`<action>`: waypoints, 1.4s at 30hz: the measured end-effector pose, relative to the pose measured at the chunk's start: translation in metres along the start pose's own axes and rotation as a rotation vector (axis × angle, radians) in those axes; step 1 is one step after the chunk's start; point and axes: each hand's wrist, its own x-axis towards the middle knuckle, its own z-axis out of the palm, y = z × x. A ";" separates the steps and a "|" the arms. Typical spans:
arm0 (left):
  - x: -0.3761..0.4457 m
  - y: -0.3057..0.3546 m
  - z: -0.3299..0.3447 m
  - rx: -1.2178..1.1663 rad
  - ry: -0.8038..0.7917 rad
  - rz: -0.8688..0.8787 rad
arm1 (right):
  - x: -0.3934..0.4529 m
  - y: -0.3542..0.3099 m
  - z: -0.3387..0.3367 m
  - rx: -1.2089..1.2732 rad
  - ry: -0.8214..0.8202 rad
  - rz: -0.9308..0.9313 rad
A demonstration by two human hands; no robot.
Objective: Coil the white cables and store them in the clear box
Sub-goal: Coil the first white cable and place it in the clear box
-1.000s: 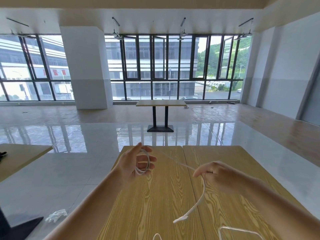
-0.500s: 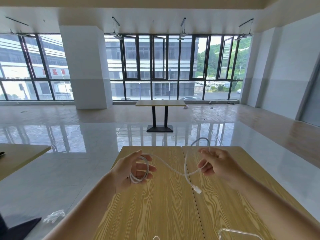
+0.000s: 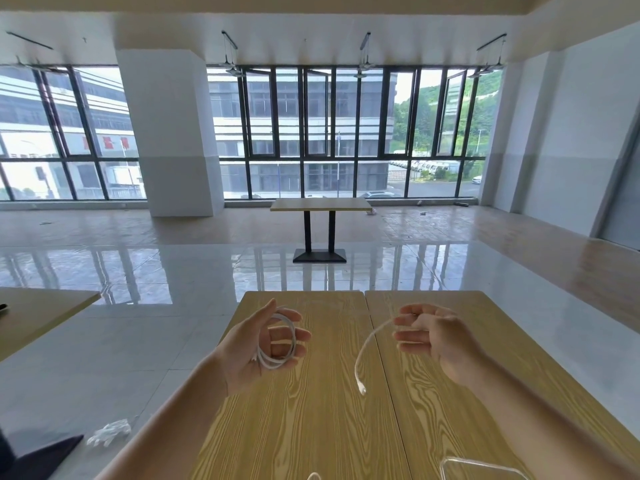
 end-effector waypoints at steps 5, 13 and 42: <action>0.000 -0.003 0.005 -0.044 0.032 0.073 | 0.000 0.014 -0.004 -0.254 0.069 -0.038; 0.005 -0.005 0.005 -0.172 0.148 0.140 | -0.010 0.014 -0.003 -0.456 0.029 -0.149; 0.005 -0.027 -0.001 -0.446 0.420 0.207 | -0.053 -0.001 0.020 -0.723 -0.265 -0.488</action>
